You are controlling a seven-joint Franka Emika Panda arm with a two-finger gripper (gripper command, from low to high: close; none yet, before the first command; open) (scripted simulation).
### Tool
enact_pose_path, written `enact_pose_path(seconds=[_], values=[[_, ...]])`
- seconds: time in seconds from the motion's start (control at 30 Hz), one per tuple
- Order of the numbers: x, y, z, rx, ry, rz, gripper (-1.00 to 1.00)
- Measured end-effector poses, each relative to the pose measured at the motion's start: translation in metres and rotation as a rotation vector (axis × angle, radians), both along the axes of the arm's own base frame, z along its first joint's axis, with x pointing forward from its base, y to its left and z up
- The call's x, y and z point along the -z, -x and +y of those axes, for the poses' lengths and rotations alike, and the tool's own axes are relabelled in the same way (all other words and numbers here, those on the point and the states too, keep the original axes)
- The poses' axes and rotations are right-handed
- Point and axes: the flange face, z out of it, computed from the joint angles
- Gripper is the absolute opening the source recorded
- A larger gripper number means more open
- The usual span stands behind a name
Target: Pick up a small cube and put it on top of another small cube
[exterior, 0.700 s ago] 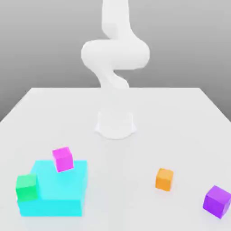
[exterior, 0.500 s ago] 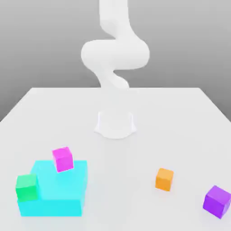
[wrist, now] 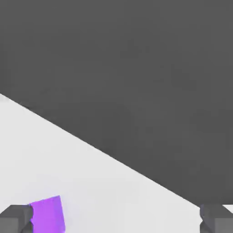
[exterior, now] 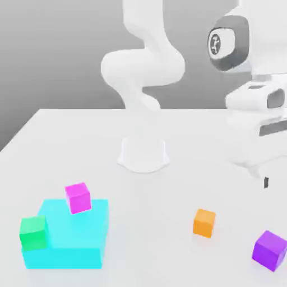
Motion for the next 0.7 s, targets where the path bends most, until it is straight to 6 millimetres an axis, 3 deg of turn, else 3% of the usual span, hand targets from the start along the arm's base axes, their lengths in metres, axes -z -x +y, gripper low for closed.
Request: enact_pose_path(seconds=[0.2,0.33,0.37,0.57,0.7], values=[[0.110,0.036,0.039,-0.133,0.071,0.137,0.00],[0.168,0.043,0.045,-0.153,0.081,0.156,0.00],[0.181,0.043,0.045,-0.154,0.081,0.156,-1.00],[0.188,0.044,0.045,-0.154,0.082,0.157,-1.00],[0.152,0.043,0.045,-0.154,0.082,0.157,-1.00]])
